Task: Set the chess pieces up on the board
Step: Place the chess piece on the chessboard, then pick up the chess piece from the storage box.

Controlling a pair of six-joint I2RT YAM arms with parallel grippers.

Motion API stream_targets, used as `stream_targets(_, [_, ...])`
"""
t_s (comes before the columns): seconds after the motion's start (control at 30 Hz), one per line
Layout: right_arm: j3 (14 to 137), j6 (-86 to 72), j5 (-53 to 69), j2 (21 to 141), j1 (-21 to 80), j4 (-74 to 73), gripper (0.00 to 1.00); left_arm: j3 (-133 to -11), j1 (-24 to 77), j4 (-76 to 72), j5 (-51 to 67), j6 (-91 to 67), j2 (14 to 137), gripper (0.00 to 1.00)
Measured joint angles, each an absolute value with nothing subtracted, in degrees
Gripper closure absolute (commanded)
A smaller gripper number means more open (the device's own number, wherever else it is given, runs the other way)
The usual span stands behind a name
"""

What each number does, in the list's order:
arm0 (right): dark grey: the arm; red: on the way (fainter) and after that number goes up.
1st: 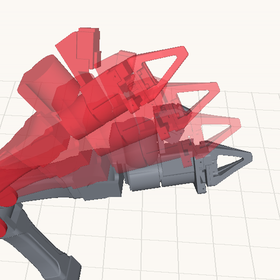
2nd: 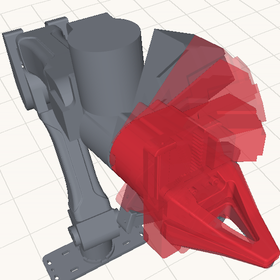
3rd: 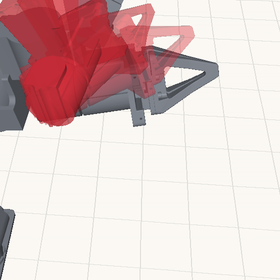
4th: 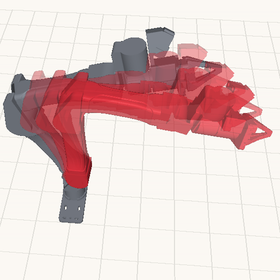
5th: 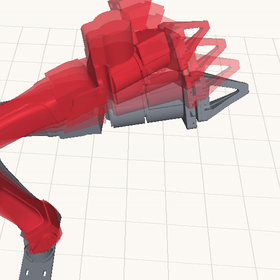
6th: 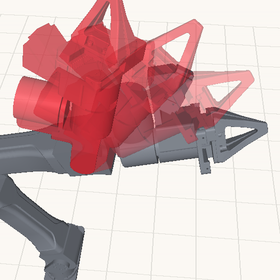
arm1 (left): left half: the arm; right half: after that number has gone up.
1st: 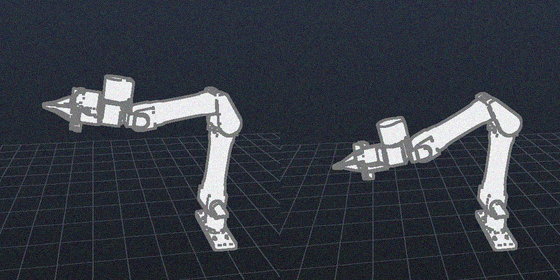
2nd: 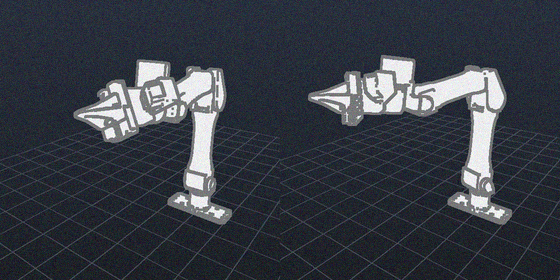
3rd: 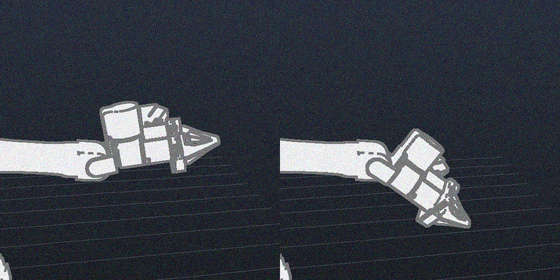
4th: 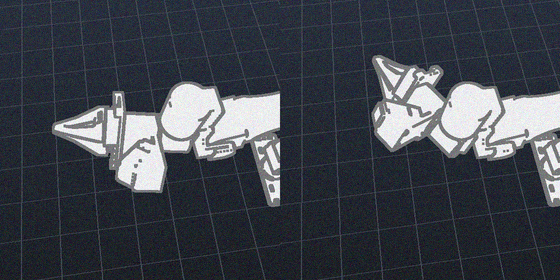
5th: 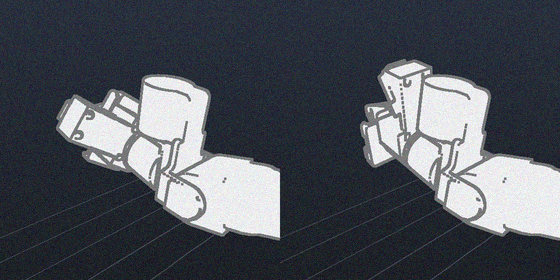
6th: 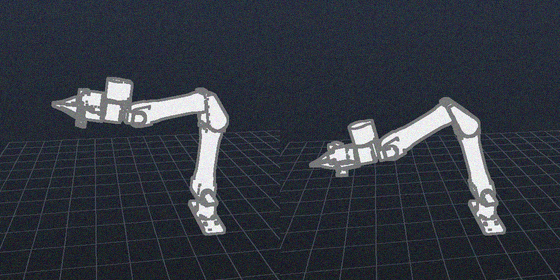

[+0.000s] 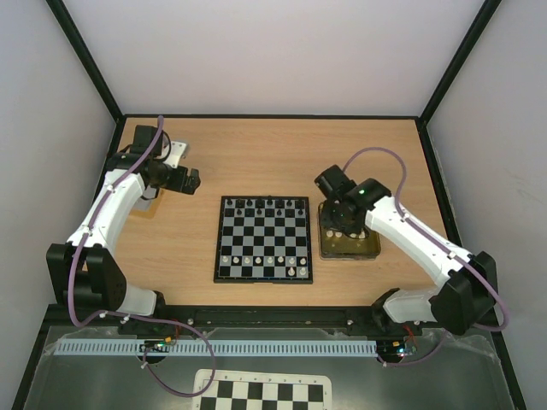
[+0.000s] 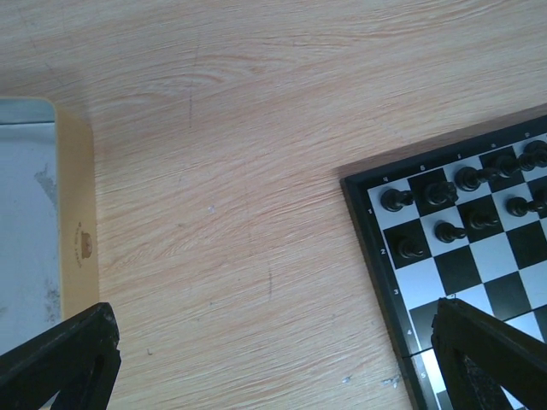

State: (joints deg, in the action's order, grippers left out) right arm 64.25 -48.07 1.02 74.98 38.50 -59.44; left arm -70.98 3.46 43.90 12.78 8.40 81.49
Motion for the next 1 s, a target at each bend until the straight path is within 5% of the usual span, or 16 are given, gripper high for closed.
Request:
stream_targets(0.4, [63.5, -37.1, 2.5, 77.4, 25.4, -57.3, 0.76, -78.1, -2.2, 50.9, 9.1, 14.2, 83.3, 0.01])
stream_targets(1.0, [60.7, -35.5, 0.8, 83.1, 22.0, -49.1, 0.76, -79.6, -8.3, 56.1, 16.1, 14.9, 84.2, 0.01])
